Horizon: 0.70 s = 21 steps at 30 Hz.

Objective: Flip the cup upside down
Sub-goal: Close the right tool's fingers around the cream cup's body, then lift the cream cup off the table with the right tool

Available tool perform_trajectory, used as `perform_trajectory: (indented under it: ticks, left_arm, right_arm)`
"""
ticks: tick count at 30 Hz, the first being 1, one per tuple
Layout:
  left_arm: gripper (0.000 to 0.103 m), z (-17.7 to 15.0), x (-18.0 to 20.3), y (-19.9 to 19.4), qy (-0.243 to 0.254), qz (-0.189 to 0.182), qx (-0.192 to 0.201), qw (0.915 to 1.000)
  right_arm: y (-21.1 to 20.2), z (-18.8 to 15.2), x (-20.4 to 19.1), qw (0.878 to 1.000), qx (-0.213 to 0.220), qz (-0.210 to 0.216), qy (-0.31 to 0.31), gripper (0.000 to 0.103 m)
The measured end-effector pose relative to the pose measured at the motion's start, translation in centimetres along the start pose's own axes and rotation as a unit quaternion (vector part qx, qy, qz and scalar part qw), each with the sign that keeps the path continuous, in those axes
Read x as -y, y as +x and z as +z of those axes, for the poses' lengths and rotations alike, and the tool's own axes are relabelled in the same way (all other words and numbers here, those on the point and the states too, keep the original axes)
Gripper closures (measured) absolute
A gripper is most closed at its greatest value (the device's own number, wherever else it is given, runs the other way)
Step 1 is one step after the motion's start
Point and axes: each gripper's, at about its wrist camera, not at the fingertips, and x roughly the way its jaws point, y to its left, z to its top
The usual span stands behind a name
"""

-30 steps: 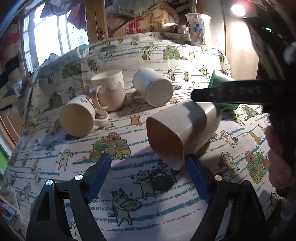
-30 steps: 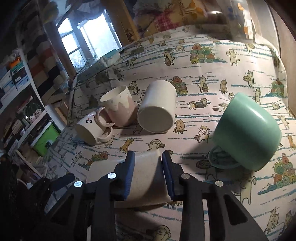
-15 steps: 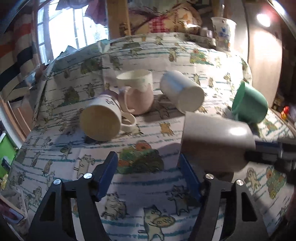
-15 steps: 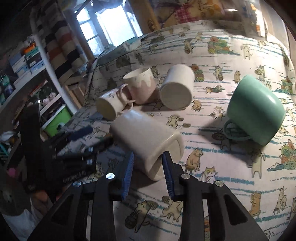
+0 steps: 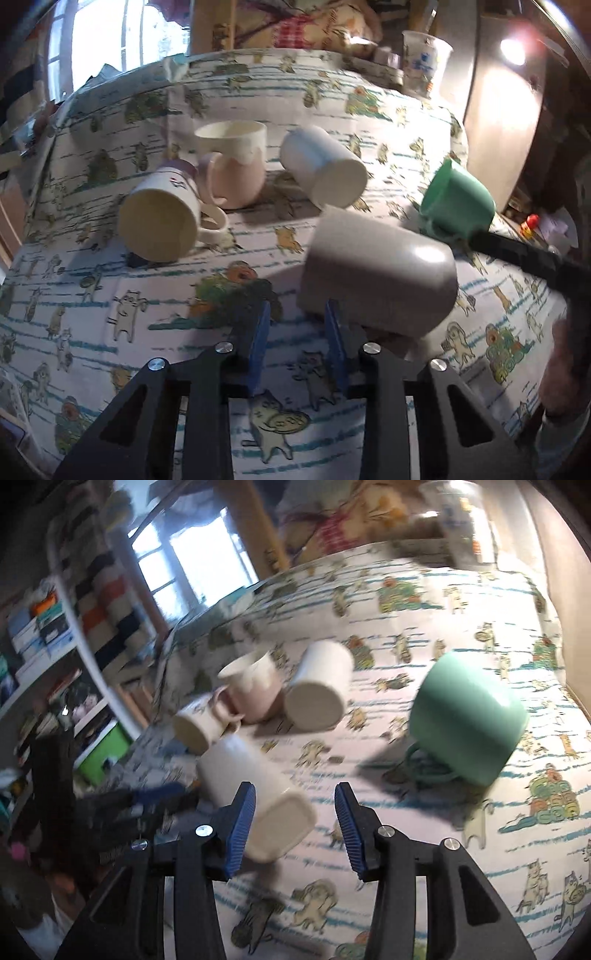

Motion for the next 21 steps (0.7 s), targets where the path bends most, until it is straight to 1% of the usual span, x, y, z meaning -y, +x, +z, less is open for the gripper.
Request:
perform_trajectory:
  ticks: [1, 3, 4, 5, 8, 11, 14, 17, 21]
  left_arm:
    - [0.078, 0.0, 0.3, 0.2, 0.005, 0.007, -0.002, 1.0000]
    - [0.080, 0.1, 0.7, 0.7, 0.008, 0.017, -0.006, 0.9998]
    - [0.080, 0.2, 0.7, 0.8, 0.008, 0.015, -0.007, 0.9998]
    - [0.080, 0.4, 0.7, 0.9, 0.006, 0.011, -0.008, 0.9999]
    - [0.080, 0.9, 0.6, 1.0, 0.002, 0.005, -0.007, 1.0000]
    - [0.081, 1.6, 0.4, 1.4, -0.003, 0.012, -0.004, 0.9999]
    - [0.081, 2.2, 0.4, 2.1, 0.004, 0.029, -0.005, 0.9996]
    - [0.081, 2.4, 0.2, 2.3, 0.001, 0.021, -0.009, 0.9997]
    - [0.081, 1.8, -0.1, 1.6, -0.004, 0.013, -0.004, 0.9999]
  right_arm:
    - [0.2, 0.3, -0.1, 1.000, 0.006, -0.027, -0.009, 0.057]
    - [0.9, 1.0, -0.3, 0.997, 0.004, -0.071, -0.028, 0.057]
    - [1.4, 1.1, -0.4, 0.996, -0.001, -0.085, -0.038, 0.057]
    - [1.8, 1.1, -0.4, 0.995, -0.007, -0.088, -0.041, 0.057]
    - [2.5, 0.7, -0.1, 0.996, -0.024, -0.077, -0.046, 0.057]
    - [2.4, -0.4, -0.5, 0.996, -0.030, -0.066, -0.060, 0.058]
    - [2.2, -1.3, -1.3, 0.996, -0.049, -0.024, -0.067, 0.058]
    - [2.4, -2.2, -2.8, 0.995, -0.066, 0.013, -0.075, 0.058]
    - [2.5, -3.0, -4.7, 0.993, -0.063, 0.018, -0.098, 0.058]
